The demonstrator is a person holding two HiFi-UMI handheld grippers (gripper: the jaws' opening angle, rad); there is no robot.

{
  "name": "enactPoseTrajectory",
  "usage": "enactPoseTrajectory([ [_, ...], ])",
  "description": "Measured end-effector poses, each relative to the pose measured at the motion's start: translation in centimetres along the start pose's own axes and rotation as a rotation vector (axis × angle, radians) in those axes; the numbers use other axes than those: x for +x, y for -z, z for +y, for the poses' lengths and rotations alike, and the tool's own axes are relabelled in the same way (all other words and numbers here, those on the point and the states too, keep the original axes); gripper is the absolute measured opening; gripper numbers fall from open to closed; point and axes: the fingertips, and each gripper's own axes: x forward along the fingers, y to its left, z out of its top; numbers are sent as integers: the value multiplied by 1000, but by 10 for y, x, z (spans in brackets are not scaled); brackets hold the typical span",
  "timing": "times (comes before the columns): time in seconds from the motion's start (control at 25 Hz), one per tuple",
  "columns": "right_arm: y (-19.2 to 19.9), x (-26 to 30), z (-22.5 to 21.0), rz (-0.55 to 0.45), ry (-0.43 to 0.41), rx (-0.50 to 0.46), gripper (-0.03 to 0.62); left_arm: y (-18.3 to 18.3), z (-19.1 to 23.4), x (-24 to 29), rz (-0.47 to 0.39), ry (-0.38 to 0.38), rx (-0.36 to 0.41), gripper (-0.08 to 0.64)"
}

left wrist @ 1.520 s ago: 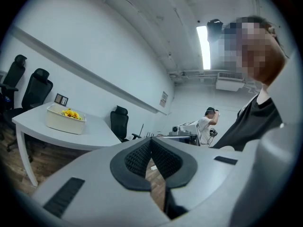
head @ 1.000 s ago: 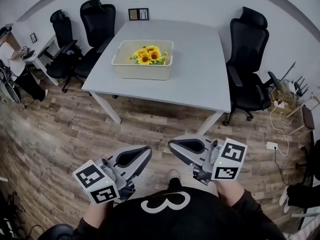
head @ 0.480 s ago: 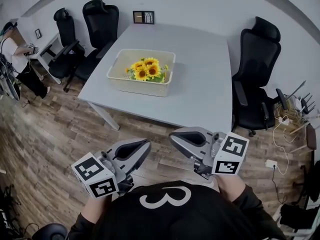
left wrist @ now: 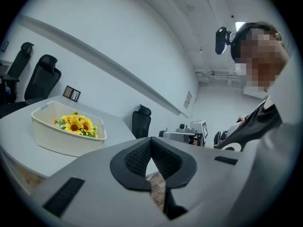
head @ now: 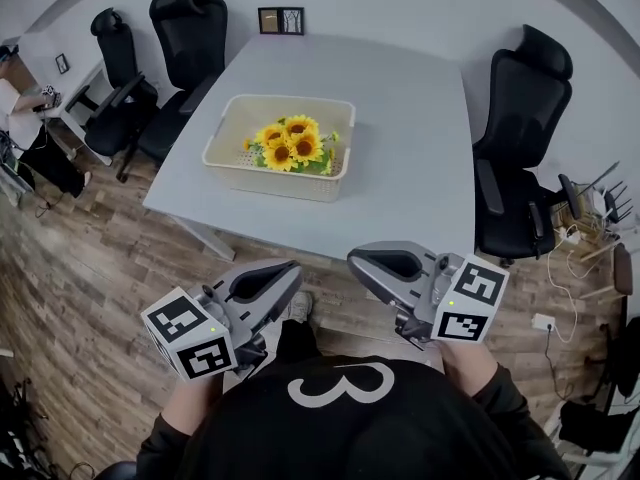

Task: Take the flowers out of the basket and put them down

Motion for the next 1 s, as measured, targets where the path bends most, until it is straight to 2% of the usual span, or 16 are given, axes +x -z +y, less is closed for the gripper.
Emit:
enactPoseTrajectory([
  [0.28,-32,35,-82,-18,140,16,8,-46,79,43,40,82,29,12],
  [0.56,-52,83,-151,-2,230,25,9,-83,161,67,69,126,29,12],
  [0.8,-58,118,-191,63,259,-9,9,-109,217,78,74,145,24,12],
  [1.0,-46,130,-208,143,218,-46,11,-112,238,83,89,148,14,12],
])
